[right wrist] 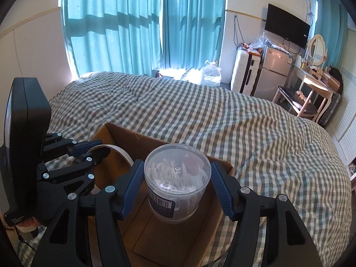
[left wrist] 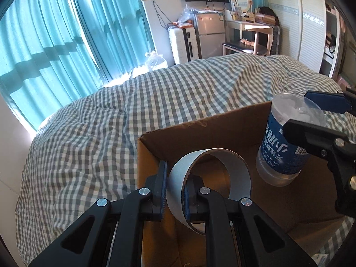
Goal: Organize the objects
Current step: 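Carry the tape roll and swab tub with both grippers into the cardboard box, then open both grippers to drop the tape roll and tub in the box, then move both grippers back from the box toward the remaining items, then grasp the white bear figurine with the left gripper, then grasp the blue-and-white tissue pack with the right gripper while the left holds the bear, then carry the bear figurine and tissue pack with both grippers into the box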
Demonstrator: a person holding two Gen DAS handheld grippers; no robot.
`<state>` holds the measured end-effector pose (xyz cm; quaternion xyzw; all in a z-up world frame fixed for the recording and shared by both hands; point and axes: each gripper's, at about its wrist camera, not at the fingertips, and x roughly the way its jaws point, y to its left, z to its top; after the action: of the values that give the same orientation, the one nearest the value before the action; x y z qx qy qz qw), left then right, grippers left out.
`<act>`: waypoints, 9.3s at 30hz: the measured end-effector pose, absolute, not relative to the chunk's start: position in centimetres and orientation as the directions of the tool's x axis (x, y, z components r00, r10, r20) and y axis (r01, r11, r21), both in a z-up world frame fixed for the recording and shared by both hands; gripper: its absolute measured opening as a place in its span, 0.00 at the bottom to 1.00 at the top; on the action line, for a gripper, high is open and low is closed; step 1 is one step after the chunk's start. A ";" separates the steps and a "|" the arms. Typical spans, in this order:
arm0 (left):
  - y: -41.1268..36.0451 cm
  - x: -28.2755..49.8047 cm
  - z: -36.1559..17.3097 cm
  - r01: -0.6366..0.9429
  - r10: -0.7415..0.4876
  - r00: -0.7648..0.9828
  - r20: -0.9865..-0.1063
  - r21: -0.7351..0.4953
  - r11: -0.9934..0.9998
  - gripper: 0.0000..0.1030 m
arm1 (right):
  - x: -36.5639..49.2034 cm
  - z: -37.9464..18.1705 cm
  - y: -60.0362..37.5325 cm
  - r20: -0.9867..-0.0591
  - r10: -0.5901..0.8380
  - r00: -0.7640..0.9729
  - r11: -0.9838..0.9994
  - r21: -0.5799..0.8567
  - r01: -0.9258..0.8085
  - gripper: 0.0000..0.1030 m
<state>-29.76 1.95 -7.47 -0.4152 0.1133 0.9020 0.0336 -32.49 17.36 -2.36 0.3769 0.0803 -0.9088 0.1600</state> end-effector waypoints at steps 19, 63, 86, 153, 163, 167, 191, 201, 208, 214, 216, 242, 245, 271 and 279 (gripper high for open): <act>2.5 -29.9 -9.0 -0.179 -0.036 -0.627 -0.778 0.188 -0.966 0.14 | -32.0 -4.8 17.5 -0.740 -0.232 -0.631 -0.933 -0.013 0.359 0.60; 2.0 -14.4 6.5 -0.112 0.005 -0.811 -0.584 0.147 -0.983 0.97 | -13.6 12.8 21.1 -0.522 -0.224 -0.823 -0.940 -0.109 0.325 0.72; 0.4 -6.6 3.1 0.018 -0.014 -0.782 -0.623 0.001 -1.000 0.97 | -6.4 7.3 20.1 -0.589 -0.283 -0.757 -0.865 -0.185 0.467 0.85; 4.5 -3.9 -11.5 -0.142 0.144 -0.539 -0.830 -0.079 -0.987 0.61 | -10.1 -12.1 20.9 -0.873 -0.124 -0.472 -0.841 -0.160 0.518 0.77; 3.6 -3.8 -11.2 -0.128 0.144 -0.542 -0.828 -0.088 -0.988 0.61 | -9.7 -13.8 19.0 -0.895 -0.043 -0.445 -0.777 -0.250 0.578 0.65; 3.5 -3.9 -11.3 -0.126 0.158 -0.536 -0.829 -0.106 -0.986 0.61 | -9.6 -13.5 19.3 -0.882 -0.041 -0.469 -0.787 -0.261 0.559 0.55; 3.1 -2.7 -9.1 -0.127 0.177 -0.572 -0.801 -0.126 -0.984 0.61 | -5.9 -5.9 19.7 -0.765 -0.103 -0.636 -0.826 -0.291 0.483 0.54; 3.2 -3.0 -7.4 -0.140 0.185 -0.597 -0.780 -0.126 -0.982 0.61 | -5.4 -2.6 18.9 -0.719 -0.145 -0.679 -0.831 -0.284 0.478 0.54; 2.8 -3.9 -4.9 -0.137 0.183 -0.636 -0.749 -0.123 -0.983 0.61 | -5.4 -0.7 18.1 -0.692 -0.173 -0.701 -0.839 -0.270 0.473 0.54; 2.1 -5.1 -2.9 -0.131 0.168 -0.671 -0.722 -0.108 -0.985 0.61 | -5.7 0.8 18.0 -0.670 -0.198 -0.716 -0.856 -0.237 0.459 0.54; 2.0 -5.5 -2.3 -0.130 0.162 -0.679 -0.716 -0.101 -0.986 0.61 | -5.9 1.2 18.0 -0.664 -0.202 -0.720 -0.862 -0.229 0.452 0.54; 0.6 -14.3 0.4 -0.123 0.131 -0.705 -0.697 -0.061 -0.991 0.61 | -14.3 1.9 18.2 -0.666 -0.228 -0.711 -0.899 -0.137 0.416 0.54; 0.6 -15.7 0.1 -0.123 0.132 -0.699 -0.702 -0.063 -0.990 0.61 | -16.0 1.5 18.2 -0.675 -0.228 -0.701 -0.899 -0.131 0.418 0.54; 1.2 -28.4 -7.2 -0.164 0.134 -0.600 -0.788 -0.042 -0.986 0.61 | -29.0 -3.4 17.9 -0.736 -0.197 -0.648 -0.928 -0.075 0.366 0.54; 1.3 -29.8 -8.3 -0.182 0.153 -0.586 -0.796 -0.054 -0.982 0.61 | -31.0 -3.7 17.7 -0.740 -0.208 -0.639 -0.933 -0.045 0.356 0.54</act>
<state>-29.78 1.30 -8.29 -0.4450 0.0167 0.8904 0.0940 -30.98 17.65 -3.75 0.3949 0.0935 -0.9004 0.1566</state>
